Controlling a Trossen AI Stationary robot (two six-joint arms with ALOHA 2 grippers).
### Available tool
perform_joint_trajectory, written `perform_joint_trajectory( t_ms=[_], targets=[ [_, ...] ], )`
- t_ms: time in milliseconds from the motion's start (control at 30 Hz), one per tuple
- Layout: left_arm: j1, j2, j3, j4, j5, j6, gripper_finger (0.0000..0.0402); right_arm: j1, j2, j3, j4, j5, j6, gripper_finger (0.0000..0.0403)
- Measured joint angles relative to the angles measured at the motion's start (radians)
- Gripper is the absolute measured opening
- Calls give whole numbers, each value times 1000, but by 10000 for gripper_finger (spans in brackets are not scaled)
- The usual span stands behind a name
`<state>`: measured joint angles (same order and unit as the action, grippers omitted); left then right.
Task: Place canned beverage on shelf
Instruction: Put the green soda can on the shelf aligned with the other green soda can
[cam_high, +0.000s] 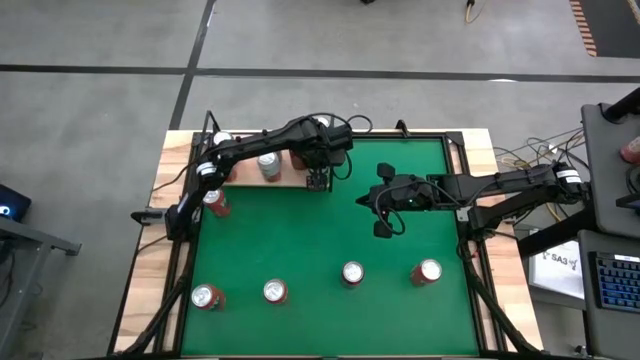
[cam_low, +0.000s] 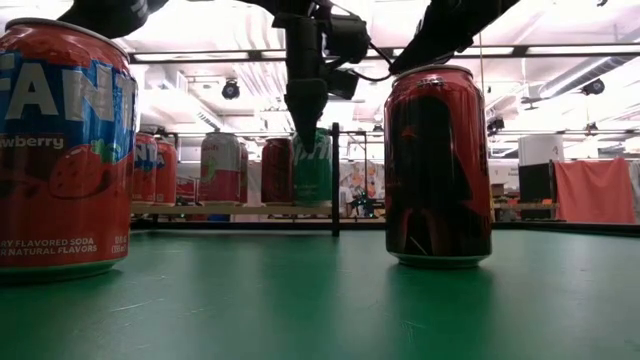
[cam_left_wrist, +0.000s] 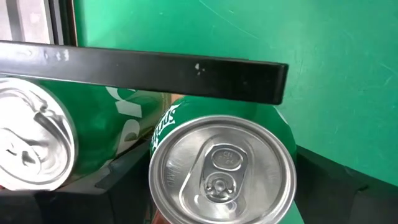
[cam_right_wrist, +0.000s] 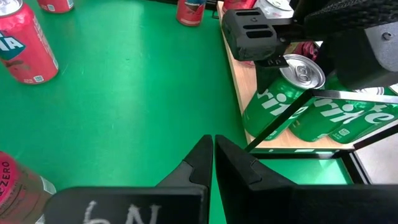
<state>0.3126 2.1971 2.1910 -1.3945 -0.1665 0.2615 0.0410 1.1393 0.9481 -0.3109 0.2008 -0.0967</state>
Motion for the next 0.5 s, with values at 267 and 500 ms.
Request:
perform_joint_trajectory(
  t_ms=[267,500],
  targets=[
    [3,0,0,0,-3,7,298,0,0,0,0,0,0,9],
    [5,1,0,14,-9,20,313,0,0,0,0,0,0,9]
  ],
)
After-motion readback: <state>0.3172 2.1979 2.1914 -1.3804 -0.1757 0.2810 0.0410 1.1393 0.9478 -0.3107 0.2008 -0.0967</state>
